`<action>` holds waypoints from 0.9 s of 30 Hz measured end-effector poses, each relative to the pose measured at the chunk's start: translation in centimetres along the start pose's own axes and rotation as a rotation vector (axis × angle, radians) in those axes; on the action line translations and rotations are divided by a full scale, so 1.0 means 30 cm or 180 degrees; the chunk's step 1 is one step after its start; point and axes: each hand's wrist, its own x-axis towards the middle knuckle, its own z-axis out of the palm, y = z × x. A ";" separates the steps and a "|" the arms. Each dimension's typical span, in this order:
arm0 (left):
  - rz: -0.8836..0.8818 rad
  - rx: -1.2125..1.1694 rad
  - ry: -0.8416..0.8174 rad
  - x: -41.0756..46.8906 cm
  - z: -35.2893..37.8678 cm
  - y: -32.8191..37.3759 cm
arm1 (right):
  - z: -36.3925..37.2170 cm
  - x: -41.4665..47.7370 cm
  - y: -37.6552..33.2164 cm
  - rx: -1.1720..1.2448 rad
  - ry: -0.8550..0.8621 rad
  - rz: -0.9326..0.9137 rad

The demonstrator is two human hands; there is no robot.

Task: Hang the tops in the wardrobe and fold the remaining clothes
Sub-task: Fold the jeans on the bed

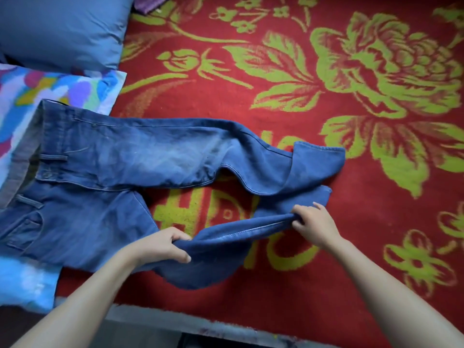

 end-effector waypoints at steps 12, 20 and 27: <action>-0.0339 0.2854 0.1942 0.286 0.219 -0.039 | -0.158 -0.177 0.310 -0.0955 -0.0216 0.1745; -0.0661 0.3736 0.1333 0.261 0.281 -0.292 | 0.186 -0.368 0.315 -0.0119 -0.0387 0.2669; 0.0207 0.4109 0.1695 0.240 0.220 -0.302 | 0.249 -0.305 0.316 0.1709 0.0977 0.3921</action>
